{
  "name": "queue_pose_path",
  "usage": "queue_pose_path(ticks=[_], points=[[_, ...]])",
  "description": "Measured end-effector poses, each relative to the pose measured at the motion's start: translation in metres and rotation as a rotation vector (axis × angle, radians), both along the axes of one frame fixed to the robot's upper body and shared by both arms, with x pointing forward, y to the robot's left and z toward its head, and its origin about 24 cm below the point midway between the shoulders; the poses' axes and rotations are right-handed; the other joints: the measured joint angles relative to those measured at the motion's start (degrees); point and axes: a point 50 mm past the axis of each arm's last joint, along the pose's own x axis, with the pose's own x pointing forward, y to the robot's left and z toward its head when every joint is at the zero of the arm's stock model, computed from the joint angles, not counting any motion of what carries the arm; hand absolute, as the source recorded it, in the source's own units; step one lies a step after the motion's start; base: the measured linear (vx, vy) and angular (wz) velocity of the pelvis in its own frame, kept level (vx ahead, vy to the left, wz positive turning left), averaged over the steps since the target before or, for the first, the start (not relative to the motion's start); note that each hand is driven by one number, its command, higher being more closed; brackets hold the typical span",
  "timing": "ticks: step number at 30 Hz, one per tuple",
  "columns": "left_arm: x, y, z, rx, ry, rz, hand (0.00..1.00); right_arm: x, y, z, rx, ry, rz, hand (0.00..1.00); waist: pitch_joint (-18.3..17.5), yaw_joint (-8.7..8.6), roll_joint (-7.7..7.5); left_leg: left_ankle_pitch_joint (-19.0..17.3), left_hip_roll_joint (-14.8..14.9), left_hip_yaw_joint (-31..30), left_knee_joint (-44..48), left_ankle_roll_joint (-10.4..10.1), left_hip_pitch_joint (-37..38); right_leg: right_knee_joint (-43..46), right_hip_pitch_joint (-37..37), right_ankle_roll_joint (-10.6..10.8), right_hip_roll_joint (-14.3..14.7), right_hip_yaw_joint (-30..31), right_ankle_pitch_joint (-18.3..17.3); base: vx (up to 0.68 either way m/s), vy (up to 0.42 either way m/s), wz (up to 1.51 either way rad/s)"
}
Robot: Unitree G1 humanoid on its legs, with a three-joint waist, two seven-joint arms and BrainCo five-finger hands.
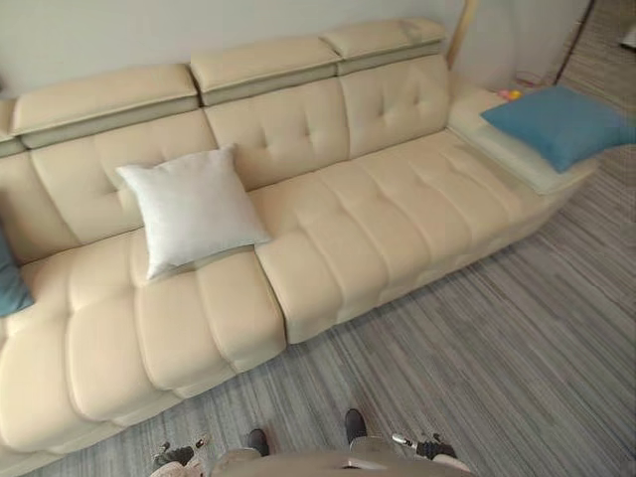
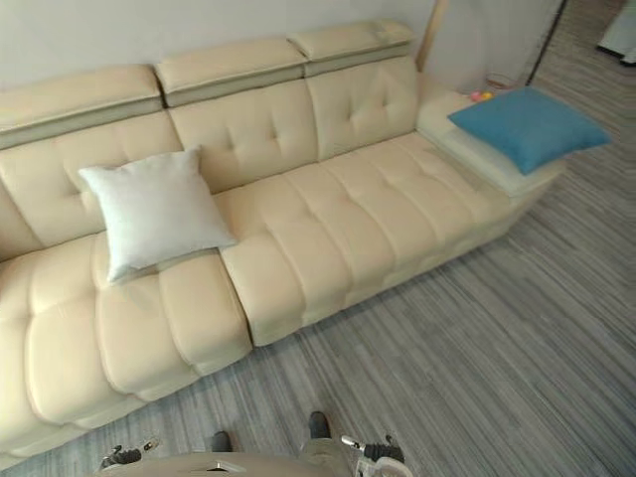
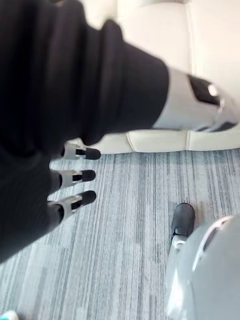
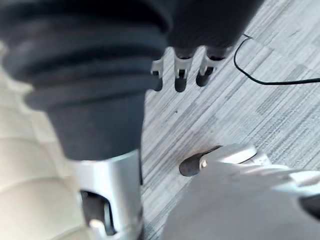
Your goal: Pick up cushions and gather them together orderly.
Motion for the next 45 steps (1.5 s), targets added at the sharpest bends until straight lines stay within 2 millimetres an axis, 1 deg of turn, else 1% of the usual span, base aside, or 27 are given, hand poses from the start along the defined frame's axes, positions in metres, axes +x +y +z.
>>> queue_pose_path(ticks=[5, 7, 9, 10, 11, 12, 16, 18, 19, 20, 21, 22, 25, 27, 29, 30, 31, 32, 33, 36, 37, 39, 40, 41, 42, 43, 45], points=[[0.002, 0.000, 0.000, -0.006, -0.006, -0.026, 0.00, 0.013, 0.002, 0.004, 0.001, -0.046, 0.012, 0.00, 0.21, 0.43, -0.12, -2.09, 1.91, 10.14, 3.99, -0.03, 1.62, 1.24, -3.55, -2.00, 2.36, 3.42, 1.67, 0.08, -0.007, -1.13], [0.002, 0.000, 0.000, -0.007, -0.003, -0.035, 0.00, 0.019, 0.004, 0.005, 0.010, -0.070, 0.009, 0.00, 0.19, 0.56, 1.17, -3.02, 4.06, 15.97, 6.55, -0.27, 1.91, 0.56, -4.29, -4.25, 1.63, -4.30, 2.37, 0.11, 0.002, -1.70], [0.002, 0.003, 0.001, 0.006, 0.002, -0.068, 0.00, 0.023, 0.013, 0.005, 0.033, -0.080, 0.007, 0.00, 0.00, 0.52, 0.94, -4.42, 6.78, 21.40, 9.33, -1.22, 3.97, 1.68, -5.44, -7.66, -0.28, -19.89, 3.73, 0.20, -0.029, -1.60], [0.003, 0.003, 0.001, 0.007, 0.002, -0.073, 0.00, 0.023, 0.014, 0.004, 0.036, -0.079, 0.005, 0.00, -0.10, 0.39, 0.74, -4.48, 7.38, 21.89, 10.13, -1.29, 4.29, 2.19, -5.54, -8.62, -0.63, -23.40, 5.20, 0.23, -0.088, -1.37], [0.008, 0.002, 0.001, -0.001, -0.009, -0.101, 0.00, 0.022, 0.013, 0.004, 0.035, -0.072, 0.005, 0.00, -0.16, 0.24, 0.69, -4.59, 8.05, 21.68, 10.90, -1.36, 4.96, 3.25, -5.43, -7.89, -0.92, -29.55, 8.42, 0.17, -0.117, -0.93], [0.012, -0.002, 0.001, -0.008, -0.018, -0.116, 0.00, 0.022, 0.011, 0.003, 0.032, -0.068, 0.007, 0.00, -0.18, 0.09, 1.09, -4.60, 8.45, 21.61, 11.21, -1.37, 5.11, 3.44, -5.48, -6.98, -0.64, -31.29, 8.18, 0.20, -0.185, -0.93], [0.047, -0.045, 0.003, -0.102, -0.100, -0.240, 0.00, 0.028, -0.020, 0.009, -0.034, -0.064, -0.016, 0.00, 1.56, -0.86, 5.88, -4.66, 9.26, 19.92, 9.89, -1.34, 6.91, 4.40, -7.01, -4.40, 2.33, -28.92, 5.18, 0.13, -0.039, -0.61], [0.048, -0.048, 0.002, -0.113, -0.096, -0.243, 0.00, 0.027, -0.023, 0.009, -0.035, -0.058, -0.029, 0.00, 2.26, -1.08, 6.17, -4.51, 10.41, 19.82, 15.53, -1.55, 6.35, 8.02, -8.06, -4.07, 2.39, -27.09, 2.21, 0.11, 0.014, -0.62], [0.049, -0.043, 0.003, -0.099, -0.100, -0.243, 0.00, 0.023, -0.021, 0.007, -0.031, -0.048, -0.033, 0.00, 2.92, -1.20, 5.37, -4.67, 12.78, 18.67, 25.50, -1.79, 4.53, 9.67, -7.04, -4.05, 2.05, -26.48, 0.57, 0.14, -0.063, -0.59], [0.049, -0.041, 0.004, -0.093, -0.102, -0.241, 0.00, 0.020, -0.019, 0.006, -0.023, -0.043, -0.040, 0.00, 3.75, -0.84, 5.53, -2.92, 15.82, 15.95, 36.79, -0.22, 1.47, 10.84, -5.52, -4.29, 2.83, -25.02, -1.05, 0.15, -0.066, -0.62], [0.047, -0.039, 0.003, -0.088, -0.098, -0.240, 0.00, 0.019, -0.020, 0.006, -0.023, -0.044, -0.046, 0.00, 3.97, -0.52, 5.61, -0.92, 17.18, 13.85, 42.39, 1.03, -0.31, 11.32, -4.80, -4.53, 3.37, -23.94, -1.86, 0.14, 0.005, -0.79], [0.044, -0.039, 0.003, -0.089, -0.095, -0.234, 0.00, 0.020, -0.021, 0.007, -0.027, -0.047, -0.042, 0.00, 4.03, 0.05, 5.83, -2.12, 17.87, 9.45, 49.99, 0.74, -3.77, 11.91, -4.16, -4.98, 3.78, -21.53, -2.83, 0.17, 0.085, -0.76], [0.050, -0.036, 0.007, -0.071, -0.128, -0.231, 0.00, 0.025, -0.020, 0.008, -0.021, -0.055, -0.047, 0.00, 4.29, 0.98, 5.67, -12.49, 12.55, 4.93, 51.39, 1.66, -12.27, 10.45, -2.40, -5.07, 3.85, -16.85, -3.39, 0.16, 0.100, -0.68], [0.055, -0.036, 0.010, -0.060, -0.159, -0.229, 0.00, 0.026, -0.019, 0.008, -0.017, -0.057, -0.046, 0.00, 4.41, 2.57, 5.54, -13.11, 9.24, 4.13, 43.06, 2.44, -15.34, 8.83, -1.24, -4.79, 3.75, -14.46, -3.57, 0.15, 0.129, -0.77], [0.057, -0.037, 0.012, -0.057, -0.178, -0.219, 0.00, 0.030, -0.014, 0.009, -0.007, -0.075, -0.045, 0.00, 4.41, 3.29, 5.57, -12.15, 6.46, 1.98, 29.85, 1.48, -16.48, 7.46, -0.94, -4.42, 3.75, -12.99, -3.79, 0.13, 0.206, -0.97], [0.056, -0.040, 0.012, -0.065, -0.186, -0.198, 0.00, 0.035, -0.012, 0.011, -0.005, -0.100, -0.040, 0.00, 4.45, 4.08, 6.19, -9.21, 5.90, -0.31, 23.48, 0.97, -16.15, 5.93, -0.71, -4.02, 5.06, -11.54, -3.63, 0.17, 0.177, -1.25], [0.054, -0.044, 0.010, -0.075, -0.176, -0.197, 0.00, 0.041, -0.009, 0.012, -0.002, -0.116, -0.032, 0.00, 3.61, 5.02, 7.92, -7.46, 5.99, -0.76, 22.31, 2.23, -16.54, 7.71, -1.00, -2.92, 6.33, -10.72, -3.74, 0.26, 0.193, -1.30], [0.056, -0.041, 0.011, -0.065, -0.177, -0.207, 0.00, 0.045, -0.007, 0.013, 0.001, -0.124, -0.030, 0.00, 3.88, 4.77, 6.54, -7.59, 4.77, -0.91, 22.09, 2.18, -16.12, 13.90, -1.67, -1.89, 5.48, -10.07, -6.40, 0.33, 0.173, -0.65], [0.057, -0.031, 0.013, -0.038, -0.178, -0.213, 0.00, 0.038, -0.003, 0.009, 0.018, -0.098, -0.038, 0.00, 3.44, 4.36, 3.48, -8.27, 1.60, -1.63, 22.54, 3.36, -15.74, 13.13, 1.26, -0.49, 3.65, -9.34, -10.63, 0.34, 0.167, -0.25], [0.059, -0.027, 0.014, -0.022, -0.179, -0.202, 0.00, 0.031, 0.003, 0.006, 0.031, -0.083, -0.046, 0.00, 2.93, 5.17, 1.69, -10.67, -0.59, -0.17, 23.56, 6.09, -14.55, 16.19, 0.69, 2.40, 1.64, -6.66, -14.37, 0.30, 0.150, -0.42], [0.058, -0.027, 0.013, -0.017, -0.173, -0.201, 0.00, 0.033, 0.007, 0.006, 0.040, -0.086, -0.038, 0.00, 2.84, 5.77, 1.32, -11.69, -1.42, 2.39, 22.26, 6.64, -12.06, 26.06, -3.44, 5.47, 0.86, -5.38, -16.33, 0.39, 0.150, -0.81], [0.053, -0.026, 0.012, -0.012, -0.152, -0.205, 0.00, 0.040, 0.008, 0.008, 0.038, -0.109, -0.024, 0.00, 3.12, 4.57, 1.67, -12.36, -2.01, 4.43, 21.37, 8.22, -7.59, 42.04, -8.95, 10.82, -0.17, -5.55, -14.02, 0.41, 0.116, -0.53], [0.050, -0.026, 0.010, -0.007, -0.131, -0.220, 0.00, 0.042, 0.007, 0.009, 0.035, -0.115, -0.025, 0.00, 3.58, 3.42, 1.97, -13.33, -2.34, 4.38, 20.11, 8.75, -3.00, 50.54, -10.82, 10.06, -2.00, -8.43, -11.71, 0.46, 0.060, -0.09], [0.048, -0.028, 0.009, -0.009, -0.121, -0.227, 0.00, 0.042, 0.005, 0.010, 0.028, -0.120, -0.025, 0.00, 4.13, 3.05, 2.66, -13.73, -2.37, 4.16, 17.70, 8.97, 1.86, 55.70, -11.83, 6.26, -3.77, -13.11, -13.10, 0.38, 0.035, -0.07], [0.049, -0.028, 0.009, -0.010, -0.120, -0.229, 0.00, 0.043, 0.004, 0.010, 0.027, -0.121, -0.024, 0.00, 4.11, 2.84, 2.63, -13.75, -2.23, 3.93, 16.50, 8.99, 3.79, 56.68, -12.46, 4.69, -4.34, -15.44, -14.04, 0.46, -0.016, -0.12], [0.052, -0.029, 0.010, -0.011, -0.125, -0.237, 0.00, 0.048, 0.004, 0.012, 0.024, -0.132, -0.012, 0.00, 4.28, 2.33, 3.15, -13.77, -0.95, 3.45, 14.07, 9.01, 7.12, 55.01, -13.84, 0.71, -4.18, -20.45, -16.56, 0.46, -0.060, 0.00], [0.055, -0.030, 0.010, -0.012, -0.124, -0.254, 0.00, 0.051, 0.005, 0.012, 0.023, -0.140, -0.003, 0.00, 4.37, 1.45, 3.21, -13.76, 1.33, 2.66, 13.31, 9.00, 8.59, 46.72, -17.54, -0.93, -2.85, -25.75, -17.46, 0.52, -0.113, 0.15]])
